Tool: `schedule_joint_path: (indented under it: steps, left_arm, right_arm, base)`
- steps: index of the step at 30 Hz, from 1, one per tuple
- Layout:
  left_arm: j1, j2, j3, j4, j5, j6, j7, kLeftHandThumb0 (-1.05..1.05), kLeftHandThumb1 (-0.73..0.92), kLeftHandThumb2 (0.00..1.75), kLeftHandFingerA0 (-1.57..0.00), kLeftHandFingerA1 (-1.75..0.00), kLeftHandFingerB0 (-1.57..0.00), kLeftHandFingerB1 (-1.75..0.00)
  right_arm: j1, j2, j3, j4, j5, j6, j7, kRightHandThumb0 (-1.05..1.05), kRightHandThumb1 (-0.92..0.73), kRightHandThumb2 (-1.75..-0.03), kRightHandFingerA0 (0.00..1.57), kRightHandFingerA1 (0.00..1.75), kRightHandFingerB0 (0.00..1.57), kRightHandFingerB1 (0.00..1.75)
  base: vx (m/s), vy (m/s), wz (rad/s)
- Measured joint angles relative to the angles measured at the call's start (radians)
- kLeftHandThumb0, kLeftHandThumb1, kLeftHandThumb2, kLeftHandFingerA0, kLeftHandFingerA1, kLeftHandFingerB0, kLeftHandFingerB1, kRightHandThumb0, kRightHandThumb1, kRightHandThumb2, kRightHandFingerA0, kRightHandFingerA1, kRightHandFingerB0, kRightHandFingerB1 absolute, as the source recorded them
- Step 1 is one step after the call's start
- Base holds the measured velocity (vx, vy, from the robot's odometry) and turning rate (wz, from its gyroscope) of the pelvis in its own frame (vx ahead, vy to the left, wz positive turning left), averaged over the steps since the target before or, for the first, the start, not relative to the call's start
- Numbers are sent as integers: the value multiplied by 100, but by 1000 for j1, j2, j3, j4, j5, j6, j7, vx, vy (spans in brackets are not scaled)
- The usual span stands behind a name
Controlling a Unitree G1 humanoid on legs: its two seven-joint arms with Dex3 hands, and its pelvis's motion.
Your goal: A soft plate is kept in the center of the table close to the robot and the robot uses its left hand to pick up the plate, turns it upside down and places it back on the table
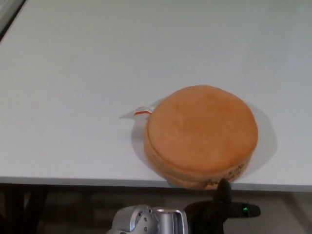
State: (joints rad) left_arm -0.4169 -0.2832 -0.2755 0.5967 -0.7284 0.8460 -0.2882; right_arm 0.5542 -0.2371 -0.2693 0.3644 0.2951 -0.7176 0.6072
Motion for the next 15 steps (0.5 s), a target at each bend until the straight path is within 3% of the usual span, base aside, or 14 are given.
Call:
schedule_joint_path:
  steps: [8, 9, 10, 11, 12, 13, 14, 15]
  left_arm:
    - [6, 4, 24, -20, 32, 30, -17, -105, 83, 116, 0, -18, 0, 0]
    - [9, 6, 22, -24, 37, 34, -21, -105, 92, 82, 0, -12, 0, 0]
    - [15, 11, 17, -35, 42, 41, -26, -105, 81, 114, 0, -26, 0, 0]
    - [27, 19, 9, -52, 46, 50, -31, -105, 81, 114, 0, -26, 0, 0]
    - [36, 25, 5, -64, 49, 57, -34, -105, 79, 117, 0, -24, 0, 0]
    - [49, 31, 1, -82, 51, 65, -37, -104, 77, 118, 0, -23, 0, 0]
    - [73, 43, -5, -122, 52, 78, -42, -104, 77, 118, 0, -23, 0, 0]
    - [102, 54, -11, -172, 51, 92, -45, -102, 75, 114, 0, -22, 0, 0]
  right_arm:
    - [2, 0, 1, -10, 0, 0, -4, -63, -70, -105, 49, 59, 34, 50]
    - [2, 0, 1, -11, 0, 1, -4, -63, -70, -106, 49, 59, 33, 50]
    - [1, 0, 1, -11, 0, 1, -4, -64, -86, -67, 58, 45, 43, 33]
    - [0, 0, 1, -11, 0, 1, -5, -64, -86, -67, 58, 45, 43, 33]
    - [-1, 0, 1, -11, 1, 1, -6, -66, -85, -67, 57, 45, 41, 33]
    - [-2, 0, 1, -11, 1, 1, -6, -65, -70, -106, 49, 59, 32, 50]
    - [-3, 0, 0, -11, 1, 1, -7, -65, -70, -106, 49, 59, 32, 50]
    - [-4, 0, -2, -10, 1, 1, -8, -64, -88, -67, 57, 44, 41, 33]
  base:
    - [0, 0, 0]
    - [0, 0, 0]
    - [0, 0, 0]
    - [0, 0, 0]
    - [0, 0, 0]
    - [0, 0, 0]
    - [0, 0, 0]
    - [0, 0, 0]
